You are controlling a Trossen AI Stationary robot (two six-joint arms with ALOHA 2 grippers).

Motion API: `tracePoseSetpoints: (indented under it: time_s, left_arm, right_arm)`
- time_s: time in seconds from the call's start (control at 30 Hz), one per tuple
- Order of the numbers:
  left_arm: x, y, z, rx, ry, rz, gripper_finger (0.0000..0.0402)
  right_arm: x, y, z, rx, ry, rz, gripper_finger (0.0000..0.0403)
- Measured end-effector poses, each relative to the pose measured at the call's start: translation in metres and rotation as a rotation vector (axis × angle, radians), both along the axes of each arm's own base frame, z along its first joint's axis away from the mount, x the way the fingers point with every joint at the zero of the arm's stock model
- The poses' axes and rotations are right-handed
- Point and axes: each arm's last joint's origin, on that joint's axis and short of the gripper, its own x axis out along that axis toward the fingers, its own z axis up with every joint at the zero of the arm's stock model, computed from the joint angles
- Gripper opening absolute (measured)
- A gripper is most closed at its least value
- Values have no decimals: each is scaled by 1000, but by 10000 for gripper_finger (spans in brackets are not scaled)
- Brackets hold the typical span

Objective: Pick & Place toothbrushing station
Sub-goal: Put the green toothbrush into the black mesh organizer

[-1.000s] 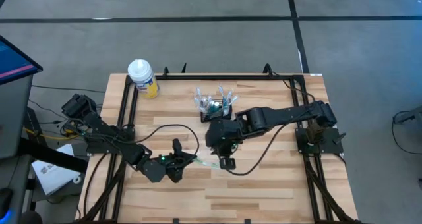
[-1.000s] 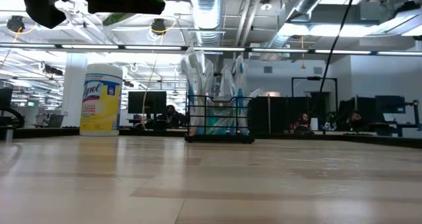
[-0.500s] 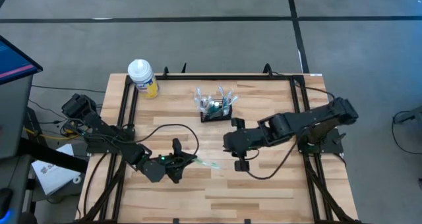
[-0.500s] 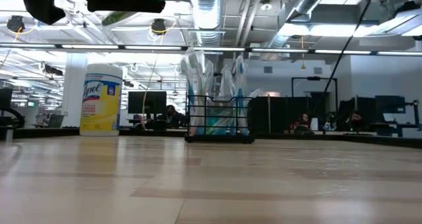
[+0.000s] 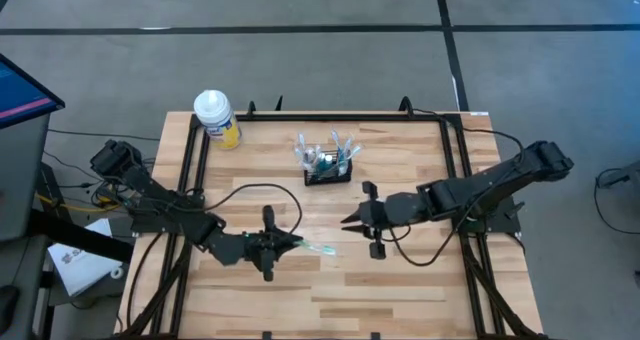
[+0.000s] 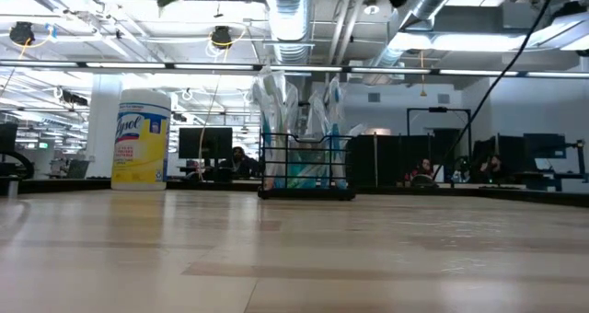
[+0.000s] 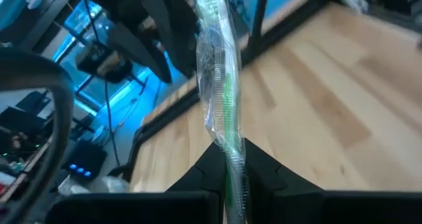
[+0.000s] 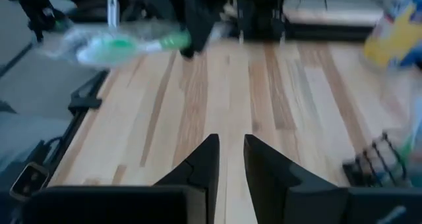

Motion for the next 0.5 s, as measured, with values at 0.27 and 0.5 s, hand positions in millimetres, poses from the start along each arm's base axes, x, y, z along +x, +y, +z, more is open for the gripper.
tracePoseSetpoints:
  time_s: [0.27, 0.5]
  left_arm:
    - [11, 14, 9, -116, -87, 9, 15]
    - [13, 17, 16, -152, -151, 22, 16]
  right_arm:
    - [9, 3, -3, -113, -118, 67, 63]
    - [8, 4, 5, -201, -190, 32, 59]
